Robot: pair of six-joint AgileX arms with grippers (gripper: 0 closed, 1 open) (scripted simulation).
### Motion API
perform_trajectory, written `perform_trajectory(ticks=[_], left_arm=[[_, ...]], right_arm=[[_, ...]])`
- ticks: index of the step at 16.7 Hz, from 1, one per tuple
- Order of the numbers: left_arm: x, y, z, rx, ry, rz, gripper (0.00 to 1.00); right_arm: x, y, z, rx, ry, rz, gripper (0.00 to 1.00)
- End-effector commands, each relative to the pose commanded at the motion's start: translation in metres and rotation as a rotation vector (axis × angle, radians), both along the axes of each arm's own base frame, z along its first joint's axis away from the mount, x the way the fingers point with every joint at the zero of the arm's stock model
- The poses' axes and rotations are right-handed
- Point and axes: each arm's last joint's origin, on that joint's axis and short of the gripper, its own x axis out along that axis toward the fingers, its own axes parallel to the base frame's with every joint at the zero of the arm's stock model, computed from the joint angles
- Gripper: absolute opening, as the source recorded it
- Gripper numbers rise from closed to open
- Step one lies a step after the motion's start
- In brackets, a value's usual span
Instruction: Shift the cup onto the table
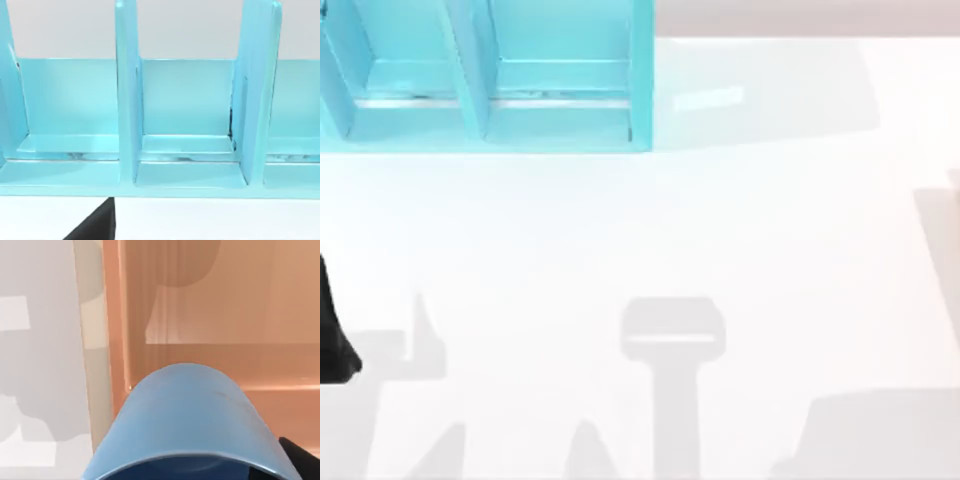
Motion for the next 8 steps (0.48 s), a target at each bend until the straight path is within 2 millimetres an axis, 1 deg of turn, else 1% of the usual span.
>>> perform_trajectory(ticks=[2, 6, 8], left_arm=[[0.0000, 0.0000, 0.0000, 0.000, 0.000, 0.000, 1.00], [0.0000, 0.0000, 0.0000, 0.000, 0.000, 0.000, 1.00], [0.0000, 0.0000, 0.0000, 0.000, 0.000, 0.000, 1.00]], right_arm=[[-0.0025, 0.0061, 0.0062, -0.001, -0.004, 0.000, 0.00], [-0.0021, 0.0054, 0.0044, 0.002, 0.002, -0.005, 0.00], [0.0023, 0.0113, 0.0045, 0.005, 0.010, -0.005, 0.00]])
